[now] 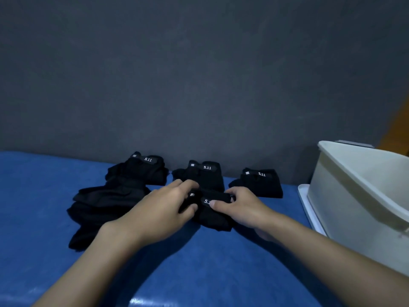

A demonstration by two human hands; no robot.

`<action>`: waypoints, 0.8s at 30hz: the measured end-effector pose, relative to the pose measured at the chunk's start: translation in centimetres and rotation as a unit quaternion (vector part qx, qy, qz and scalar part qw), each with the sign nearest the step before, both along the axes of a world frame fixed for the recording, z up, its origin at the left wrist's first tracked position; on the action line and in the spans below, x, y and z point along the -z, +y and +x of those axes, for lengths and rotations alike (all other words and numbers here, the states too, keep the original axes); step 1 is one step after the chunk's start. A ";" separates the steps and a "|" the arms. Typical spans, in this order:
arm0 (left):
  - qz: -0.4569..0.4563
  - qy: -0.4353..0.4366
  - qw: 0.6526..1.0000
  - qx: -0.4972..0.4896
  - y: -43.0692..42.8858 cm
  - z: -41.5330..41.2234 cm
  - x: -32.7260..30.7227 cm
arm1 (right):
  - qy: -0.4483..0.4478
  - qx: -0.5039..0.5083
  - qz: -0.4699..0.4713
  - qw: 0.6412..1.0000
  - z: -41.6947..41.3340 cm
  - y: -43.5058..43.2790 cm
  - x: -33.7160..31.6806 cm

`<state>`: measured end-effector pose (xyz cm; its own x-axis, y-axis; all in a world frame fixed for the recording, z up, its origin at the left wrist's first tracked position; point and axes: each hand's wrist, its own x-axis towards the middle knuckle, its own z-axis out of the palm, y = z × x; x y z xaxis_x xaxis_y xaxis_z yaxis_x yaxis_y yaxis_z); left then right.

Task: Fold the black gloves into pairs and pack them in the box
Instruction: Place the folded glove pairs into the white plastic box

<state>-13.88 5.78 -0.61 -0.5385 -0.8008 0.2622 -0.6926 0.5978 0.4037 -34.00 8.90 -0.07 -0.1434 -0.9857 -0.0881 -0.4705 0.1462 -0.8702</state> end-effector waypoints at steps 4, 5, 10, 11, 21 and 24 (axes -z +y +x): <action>0.016 0.006 0.999 -0.030 0.1 -0.6 0.0 | -0.004 -0.015 0.022 1.000 -0.3 0.3 0.1; 0.026 0.009 0.999 -0.039 0.2 -0.8 0.1 | -0.001 -0.016 0.022 1.000 -0.4 0.3 0.1; 0.059 -0.022 0.996 -0.060 0.6 -1.4 0.1 | 0.021 -0.027 0.015 0.999 -0.9 1.0 0.0; 0.063 -0.020 0.996 -0.061 0.7 -1.5 0.1 | 0.019 -0.032 0.016 0.999 -1.0 1.2 -0.1; 0.240 0.250 0.938 -0.024 1.3 -2.9 0.2 | -0.013 -0.043 -0.015 0.999 -2.4 3.1 -0.7; 0.276 0.323 0.905 -0.024 1.5 -3.4 -0.1 | -0.018 -0.040 -0.036 0.998 -2.9 3.9 -1.4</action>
<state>-17.27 7.28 -0.52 -0.3768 -0.9242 0.0617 -0.2260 0.1564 0.9615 -36.89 12.82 1.36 -0.0626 -0.9978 -0.0205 -0.4469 0.0464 -0.8934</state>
